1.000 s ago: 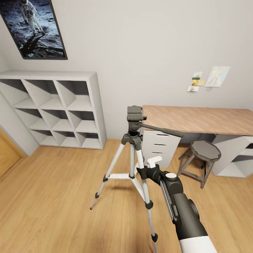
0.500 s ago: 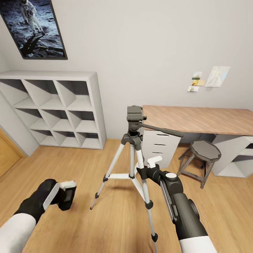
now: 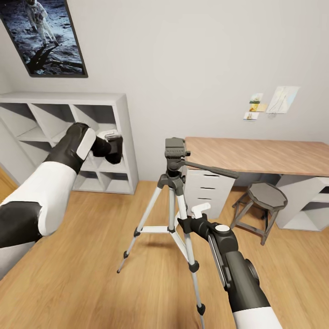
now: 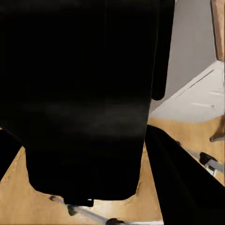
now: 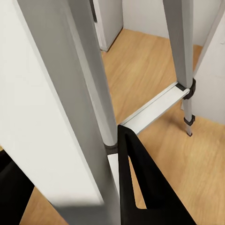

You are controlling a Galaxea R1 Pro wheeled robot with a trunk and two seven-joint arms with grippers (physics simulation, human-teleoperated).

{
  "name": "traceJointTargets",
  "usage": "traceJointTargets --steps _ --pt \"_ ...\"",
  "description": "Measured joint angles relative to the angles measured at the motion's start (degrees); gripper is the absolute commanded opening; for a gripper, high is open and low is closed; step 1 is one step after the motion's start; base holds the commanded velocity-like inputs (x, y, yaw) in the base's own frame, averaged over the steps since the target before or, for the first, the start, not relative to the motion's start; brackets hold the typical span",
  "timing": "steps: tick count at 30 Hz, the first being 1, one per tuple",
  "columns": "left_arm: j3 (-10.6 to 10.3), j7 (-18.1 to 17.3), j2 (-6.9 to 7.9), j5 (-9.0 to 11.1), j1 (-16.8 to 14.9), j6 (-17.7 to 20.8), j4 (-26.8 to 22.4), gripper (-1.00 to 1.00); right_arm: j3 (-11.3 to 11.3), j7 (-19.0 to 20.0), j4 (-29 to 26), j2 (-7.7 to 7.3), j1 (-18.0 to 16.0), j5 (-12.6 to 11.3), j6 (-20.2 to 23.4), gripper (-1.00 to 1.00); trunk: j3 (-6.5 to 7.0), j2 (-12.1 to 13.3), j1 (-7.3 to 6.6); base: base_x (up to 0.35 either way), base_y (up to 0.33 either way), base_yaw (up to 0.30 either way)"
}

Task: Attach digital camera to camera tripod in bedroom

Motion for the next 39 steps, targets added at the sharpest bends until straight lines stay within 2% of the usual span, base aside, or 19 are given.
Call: traceJointTargets --steps 1,2,3,5,8,12,14,19,22,26,27,29,30,33,35,36,37,38,39 --pt "0.0 1.0 -1.59 0.4 -0.8 0.0 -0.4 -1.00 0.0 0.0 0.0 0.00 0.0 0.0 0.0 -1.00 0.00 0.0 0.00 0.000 0.000 0.000" --pt "-0.2 2.1 -3.51 -0.4 -1.4 0.0 -1.5 -1.00 0.0 0.0 0.0 0.01 0.0 0.0 0.1 -1.00 0.00 0.0 0.00 0.000 0.000 0.000" --pt "-0.2 2.5 -4.61 0.2 -1.7 0.0 -2.3 -1.00 0.0 0.0 -0.1 0.01 0.0 0.0 0.2 -1.00 0.00 0.0 0.00 0.000 0.000 0.000" --pt "-0.2 3.2 -5.81 -0.7 -1.9 0.0 -3.9 -1.00 0.0 0.0 -0.1 0.01 0.0 0.0 0.1 -1.00 -0.01 0.0 0.00 0.000 0.000 0.000" --pt "-0.2 3.5 -6.44 -0.9 -2.0 0.0 -5.4 -1.00 0.0 0.1 -0.1 0.01 0.0 0.1 0.1 -1.00 -0.01 0.0 0.00 0.000 0.000 0.000" --pt "-0.7 3.4 -6.91 -1.0 -2.1 -0.8 -11.3 -1.00 0.1 0.1 0.0 0.01 0.0 0.0 0.0 -1.00 -0.01 0.0 0.00 0.000 0.000 0.000" --pt "-2.0 3.2 -6.98 -0.9 -2.1 -3.5 -15.4 -1.00 0.0 0.1 0.0 0.01 0.0 0.1 0.0 -1.00 -0.01 0.0 -0.01 0.000 0.000 0.000" --pt "-4.7 3.4 -6.98 -1.0 -2.1 -7.8 -18.2 -1.00 0.0 0.0 0.0 0.01 0.0 0.0 0.0 -1.00 -0.01 0.0 0.00 0.000 0.000 0.000" --pt "-9.2 3.1 -7.38 -0.5 -2.2 -4.6 -19.3 -1.00 0.0 0.0 0.0 0.01 0.0 0.0 0.0 -1.00 -0.01 0.0 0.00 0.000 0.000 0.000" --pt "-11.2 1.2 -7.33 -0.4 -2.2 -3.0 -19.6 -1.00 0.0 0.0 0.0 0.01 0.0 0.0 0.0 -1.00 -0.01 0.0 0.00 0.000 0.000 0.000" --pt "-11.6 -2.8 -7.14 0.8 -2.2 -2.9 -19.7 -1.00 0.0 0.0 0.0 0.01 0.0 0.0 0.0 -1.00 -0.01 0.0 0.00 0.000 0.000 0.000" --pt "-12.1 -9.1 -6.69 0.8 -2.2 -2.8 -19.6 -1.00 0.0 0.0 0.0 0.01 0.0 0.0 0.0 -1.00 -0.01 0.0 0.00 0.000 0.000 0.000" --pt "-13.0 -16.9 -5.76 0.4 -2.2 -2.9 -19.5 -1.00 0.0 0.0 0.0 0.01 0.0 0.0 0.0 -1.00 -0.01 0.0 0.00 0.000 0.000 0.000" --pt "-14.5 -27.5 -3.66 -3.2 -2.2 -4.2 -19.7 -1.00 0.0 0.0 0.0 0.01 0.0 0.0 0.0 -1.00 -0.01 0.0 0.00 0.000 0.000 0.000" --pt "-15.7 -38.3 -0.16 -8.0 -2.2 -7.5 -21.0 -1.00 0.0 0.0 0.0 0.00 0.0 0.0 0.0 -1.00 -0.01 0.0 0.00 0.000 0.000 0.000" --pt "-15.9 -40.6 0.77 -9.2 -2.2 -8.5 -21.7 -1.00 0.0 0.0 0.0 0.00 0.0 0.0 0.0 -1.00 -0.01 0.0 0.00 0.000 0.000 0.000" --pt "-16.3 -46.2 3.12 -11.1 -2.2 -10.7 -24.7 -1.00 0.0 0.0 0.0 0.00 0.0 0.0 0.0 -1.00 0.00 0.0 -0.01 0.000 0.000 0.000" --pt "-16.4 -49.2 4.59 -12.1 -2.2 -11.7 -27.3 -1.00 0.0 0.0 0.0 0.00 0.0 0.0 0.0 -1.00 -0.01 0.0 -0.01 0.000 0.000 0.000" --pt "-16.4 -50.4 5.28 -12.7 -2.2 -12.0 -28.5 -1.00 0.0 0.0 0.0 0.00 0.0 0.0 0.0 -1.00 -0.01 0.0 0.00 0.000 0.000 0.000"
